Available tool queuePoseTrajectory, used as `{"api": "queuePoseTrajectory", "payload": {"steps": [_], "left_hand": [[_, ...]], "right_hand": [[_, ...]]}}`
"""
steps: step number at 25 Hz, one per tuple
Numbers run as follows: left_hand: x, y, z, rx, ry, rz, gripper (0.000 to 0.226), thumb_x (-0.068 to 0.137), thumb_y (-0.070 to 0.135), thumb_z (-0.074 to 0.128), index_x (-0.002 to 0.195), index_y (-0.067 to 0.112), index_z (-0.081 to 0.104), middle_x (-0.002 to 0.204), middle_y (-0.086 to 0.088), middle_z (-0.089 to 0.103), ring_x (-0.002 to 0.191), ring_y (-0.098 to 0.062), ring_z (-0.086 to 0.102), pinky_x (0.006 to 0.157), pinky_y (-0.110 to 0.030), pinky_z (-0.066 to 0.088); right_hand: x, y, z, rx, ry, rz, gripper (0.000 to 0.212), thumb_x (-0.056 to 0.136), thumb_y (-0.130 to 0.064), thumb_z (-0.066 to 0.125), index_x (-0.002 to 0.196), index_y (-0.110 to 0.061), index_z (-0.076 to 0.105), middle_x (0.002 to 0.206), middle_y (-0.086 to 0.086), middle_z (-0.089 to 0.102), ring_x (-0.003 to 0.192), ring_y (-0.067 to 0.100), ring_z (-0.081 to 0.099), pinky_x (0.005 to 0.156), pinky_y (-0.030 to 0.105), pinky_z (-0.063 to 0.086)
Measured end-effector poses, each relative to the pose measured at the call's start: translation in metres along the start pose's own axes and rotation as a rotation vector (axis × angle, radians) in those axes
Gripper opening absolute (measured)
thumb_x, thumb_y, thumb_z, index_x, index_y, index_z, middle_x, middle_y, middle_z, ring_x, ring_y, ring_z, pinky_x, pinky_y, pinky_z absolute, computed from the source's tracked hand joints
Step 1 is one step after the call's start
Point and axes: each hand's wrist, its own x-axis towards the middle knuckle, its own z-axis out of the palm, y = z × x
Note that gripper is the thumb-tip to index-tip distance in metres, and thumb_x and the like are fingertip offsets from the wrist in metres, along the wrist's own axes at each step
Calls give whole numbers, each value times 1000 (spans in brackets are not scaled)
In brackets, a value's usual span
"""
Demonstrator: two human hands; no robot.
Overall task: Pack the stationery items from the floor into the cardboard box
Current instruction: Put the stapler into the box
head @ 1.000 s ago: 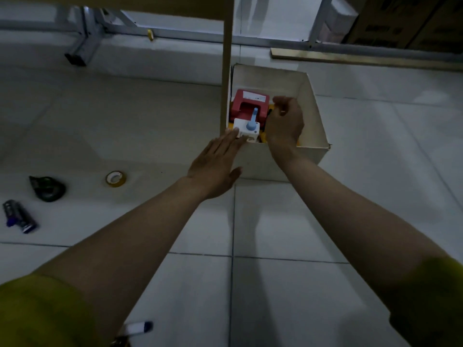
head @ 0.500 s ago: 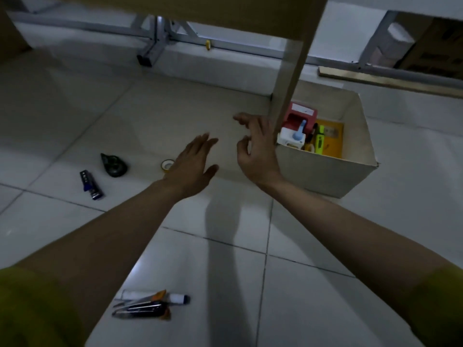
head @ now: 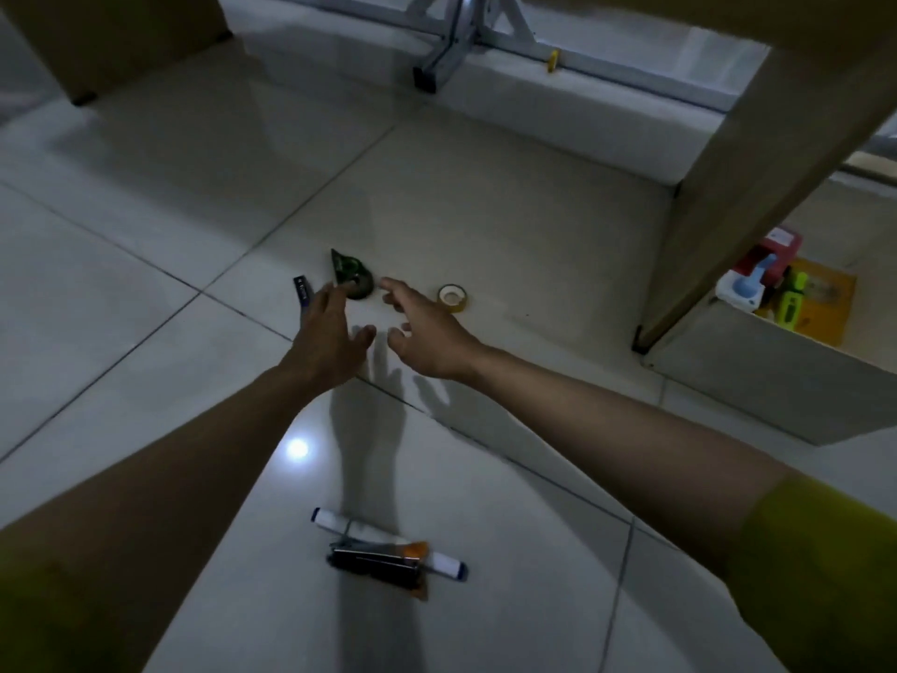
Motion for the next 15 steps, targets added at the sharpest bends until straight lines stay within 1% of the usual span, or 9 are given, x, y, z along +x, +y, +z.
{"api": "queuePoseTrajectory", "payload": {"steps": [2, 4, 6, 7, 8, 10, 11, 13, 15], "left_hand": [[5, -22, -6, -29, 13, -70, 64, 91, 24, 56, 145, 12, 24, 155, -18, 18, 141, -36, 20, 115, -48, 24], [9, -36, -10, -126, 54, -129, 62, 91, 26, 55, 144, 11, 27, 151, -19, 25, 138, -35, 27, 113, -45, 29], [7, -42, -13, -309, 95, -219, 55, 96, 33, 44, 143, 12, 26, 151, -16, 26, 134, -31, 33, 106, -37, 33], [6, -43, -12, -415, 103, -261, 53, 98, 38, 35, 143, 13, 25, 151, -14, 27, 133, -29, 36, 102, -34, 32], [6, -47, -13, -518, 108, -294, 53, 99, 42, 26, 143, 13, 25, 150, -13, 29, 133, -27, 36, 101, -33, 31], [6, -56, -16, -686, 113, -326, 56, 99, 47, 16, 143, 14, 24, 150, -10, 32, 136, -24, 34, 109, -36, 26], [6, -60, -18, -747, 107, -326, 55, 99, 47, 13, 142, 15, 27, 147, -8, 36, 134, -21, 36, 112, -38, 25], [4, -66, -23, -793, 85, -307, 49, 100, 44, 11, 129, 18, 41, 123, 1, 49, 117, -12, 45, 108, -37, 29], [0, -63, -28, -802, 60, -292, 50, 101, 40, 10, 122, 13, 47, 105, 6, 48, 106, -9, 45, 101, -35, 31]], "right_hand": [[14, -4, 18, 7, -35, 13, 63, 92, -13, 48, 150, -18, 21, 150, 12, 38, 138, 26, 37, 112, 39, 36], [26, -8, 32, 58, -57, 39, 63, 93, -14, 50, 150, -19, 22, 149, 11, 39, 138, 24, 38, 112, 36, 35], [36, -12, 42, 98, -66, 68, 63, 94, -16, 52, 150, -21, 23, 148, 10, 41, 137, 23, 40, 109, 30, 35], [41, -14, 46, 108, -66, 75, 63, 94, -18, 53, 150, -21, 23, 148, 10, 42, 137, 22, 41, 106, 28, 35], [46, -18, 50, 123, -62, 78, 63, 94, -21, 54, 150, -21, 24, 148, 10, 42, 136, 22, 41, 104, 27, 36], [56, -28, 57, 146, -28, 64, 60, 94, -24, 55, 148, -20, 29, 146, 10, 45, 133, 22, 44, 102, 25, 36], [62, -32, 61, 151, -1, 47, 58, 94, -26, 56, 147, -20, 34, 145, 10, 47, 131, 22, 46, 102, 25, 37], [73, -38, 72, 158, 60, 29, 54, 91, -31, 59, 142, -18, 44, 140, 9, 52, 126, 22, 52, 102, 27, 42], [81, -40, 80, 182, 122, 58, 48, 90, -29, 62, 134, -12, 54, 132, 11, 59, 117, 23, 59, 98, 29, 48]]}}
